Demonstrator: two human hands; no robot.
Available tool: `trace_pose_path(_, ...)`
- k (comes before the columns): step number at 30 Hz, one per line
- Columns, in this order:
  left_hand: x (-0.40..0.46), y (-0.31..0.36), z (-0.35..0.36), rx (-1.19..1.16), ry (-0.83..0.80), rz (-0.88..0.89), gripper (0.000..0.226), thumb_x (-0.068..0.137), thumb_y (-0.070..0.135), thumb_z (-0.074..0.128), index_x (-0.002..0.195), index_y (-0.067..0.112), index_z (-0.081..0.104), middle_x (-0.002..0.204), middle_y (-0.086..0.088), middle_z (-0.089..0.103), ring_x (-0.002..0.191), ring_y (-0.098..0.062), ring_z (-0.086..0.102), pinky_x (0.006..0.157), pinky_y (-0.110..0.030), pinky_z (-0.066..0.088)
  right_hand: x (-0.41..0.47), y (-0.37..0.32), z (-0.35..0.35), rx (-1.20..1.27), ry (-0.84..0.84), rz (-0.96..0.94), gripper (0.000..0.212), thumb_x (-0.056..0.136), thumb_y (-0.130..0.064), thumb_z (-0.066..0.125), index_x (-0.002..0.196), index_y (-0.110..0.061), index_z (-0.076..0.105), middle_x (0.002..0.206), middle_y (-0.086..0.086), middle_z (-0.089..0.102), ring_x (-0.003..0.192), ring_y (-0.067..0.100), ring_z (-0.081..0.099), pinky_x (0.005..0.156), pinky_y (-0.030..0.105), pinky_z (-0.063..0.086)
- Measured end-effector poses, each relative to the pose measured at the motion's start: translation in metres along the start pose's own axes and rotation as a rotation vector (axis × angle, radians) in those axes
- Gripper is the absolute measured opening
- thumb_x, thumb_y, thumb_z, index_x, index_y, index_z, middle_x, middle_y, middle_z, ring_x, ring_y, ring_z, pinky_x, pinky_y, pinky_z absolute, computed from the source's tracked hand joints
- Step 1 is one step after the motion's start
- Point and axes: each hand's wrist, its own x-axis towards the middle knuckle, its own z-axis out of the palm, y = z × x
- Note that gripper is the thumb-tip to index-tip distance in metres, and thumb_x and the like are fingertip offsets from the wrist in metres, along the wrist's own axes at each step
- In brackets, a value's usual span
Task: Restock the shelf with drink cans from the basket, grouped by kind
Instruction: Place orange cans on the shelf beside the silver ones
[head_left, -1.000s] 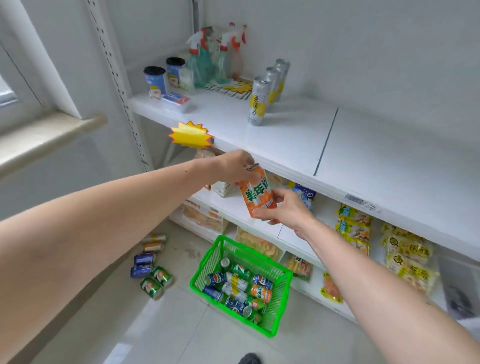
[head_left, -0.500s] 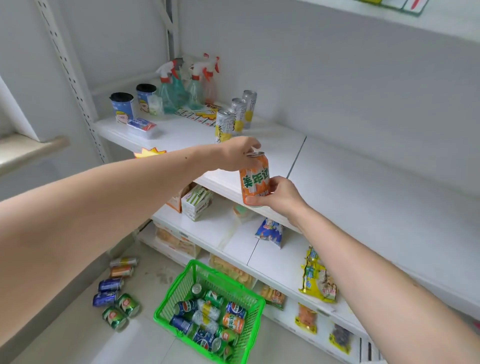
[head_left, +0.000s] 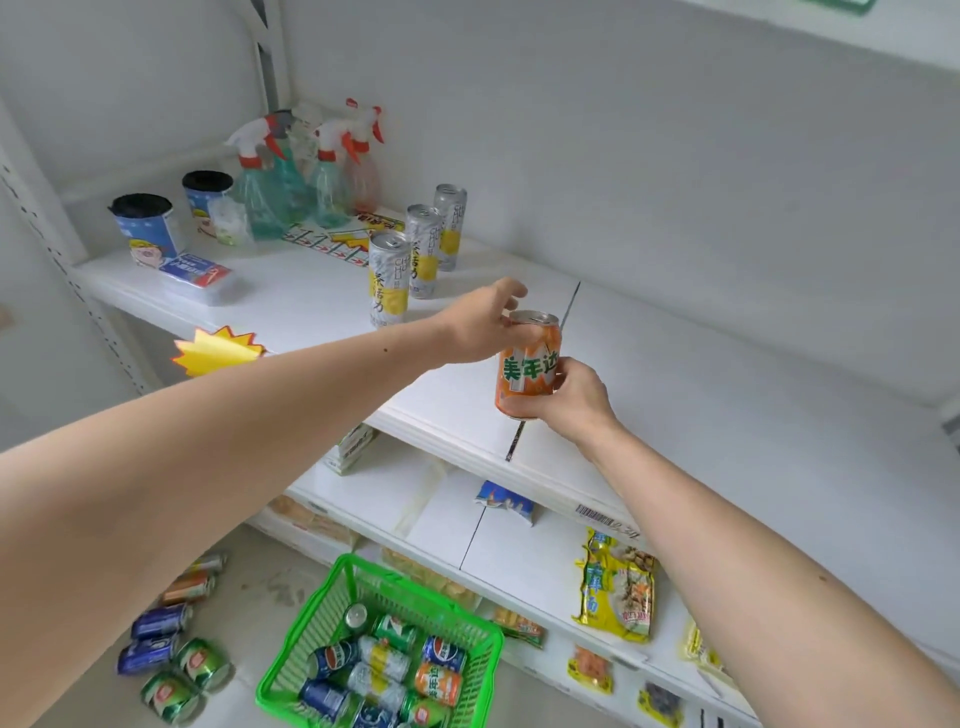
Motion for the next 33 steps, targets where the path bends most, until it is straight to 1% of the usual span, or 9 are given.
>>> trace_pose_path(3,0.020,-0.015,0.002,0.096,-0.018,-0.053,0.057,0.095,0.039,0.053,0.141,0.009,0.037,0.141,-0.010,0.046,0.121,-0.024,0.052,0.098,-0.036,0.045,0.024,0.008,-0.004,0.017,0.103,0.046,0.060,0.050,-0.032,0.092,0.102,-0.020,0.064,0.096,-0.006,0.072,0.087,0.010,0.067,0.073,0.025,0.052)
trace_pose_path(7,0.043,-0.042,0.014,0.224,-0.069,-0.123,0.053,0.096,0.040,0.051,0.138,0.009,0.042,0.140,-0.011,0.048,0.122,-0.026,0.051,0.099,-0.032,0.042,0.051,0.019,-0.009,0.040,0.209,0.093,0.064,0.052,-0.031,0.092,0.107,-0.021,0.060,0.101,-0.005,0.070,0.090,0.013,0.067,0.076,0.024,0.050)
trace_pose_path(10,0.058,-0.054,0.025,0.289,-0.121,-0.162,0.054,0.096,0.041,0.049,0.138,0.008,0.042,0.141,-0.011,0.047,0.124,-0.028,0.048,0.099,-0.031,0.039,0.072,0.026,-0.011,0.020,0.248,0.107,0.066,0.053,-0.030,0.092,0.109,-0.021,0.058,0.103,-0.004,0.068,0.092,0.016,0.065,0.078,0.025,0.048)
trace_pose_path(14,0.084,-0.060,0.046,0.382,-0.179,-0.177,0.056,0.098,0.041,0.045,0.142,0.007,0.038,0.141,-0.013,0.046,0.128,-0.029,0.044,0.101,-0.033,0.037,0.111,0.029,-0.018,-0.016,0.263,0.107,0.066,0.056,-0.029,0.092,0.110,-0.020,0.056,0.100,-0.005,0.063,0.090,0.015,0.061,0.075,0.024,0.044)
trace_pose_path(20,0.134,-0.068,0.076,0.451,-0.127,-0.137,0.051,0.098,0.041,0.043,0.137,0.009,0.042,0.136,-0.011,0.049,0.124,-0.028,0.047,0.101,-0.039,0.042,0.185,0.031,-0.030,-0.025,0.326,0.077,0.066,0.057,-0.029,0.091,0.113,-0.017,0.058,0.104,-0.002,0.064,0.090,0.014,0.057,0.080,0.023,0.045)
trace_pose_path(24,0.164,-0.077,0.089,0.484,-0.107,-0.150,0.051,0.098,0.043,0.042,0.137,0.011,0.043,0.136,-0.009,0.048,0.125,-0.028,0.046,0.102,-0.041,0.041,0.230,0.036,-0.030,0.037,0.355,0.081,0.070,0.055,-0.026,0.091,0.115,-0.017,0.056,0.115,0.002,0.066,0.104,0.019,0.062,0.092,0.031,0.052)
trace_pose_path(28,0.186,-0.084,0.095,0.513,-0.079,-0.162,0.051,0.098,0.043,0.041,0.137,0.011,0.043,0.136,-0.009,0.048,0.125,-0.028,0.046,0.101,-0.041,0.042,0.258,0.041,-0.026,0.065,0.345,0.070,0.070,0.059,-0.024,0.091,0.119,-0.016,0.055,0.117,0.002,0.064,0.106,0.020,0.061,0.085,0.025,0.047)
trace_pose_path(31,0.194,-0.087,0.098,0.540,-0.080,-0.173,0.051,0.098,0.044,0.042,0.137,0.011,0.043,0.134,-0.010,0.048,0.123,-0.029,0.047,0.099,-0.041,0.044,0.270,0.047,-0.021,0.066,0.328,0.065,0.068,0.061,-0.024,0.090,0.118,-0.016,0.055,0.114,0.001,0.063,0.094,0.016,0.056,0.080,0.024,0.043)
trace_pose_path(33,0.197,-0.091,0.100,0.551,-0.088,-0.180,0.051,0.097,0.044,0.042,0.136,0.012,0.044,0.133,-0.010,0.049,0.123,-0.029,0.047,0.096,-0.041,0.045,0.278,0.051,-0.015,0.069,0.329,0.067,0.068,0.060,-0.027,0.090,0.117,-0.018,0.054,0.112,0.000,0.063,0.092,0.016,0.055,0.081,0.026,0.045)
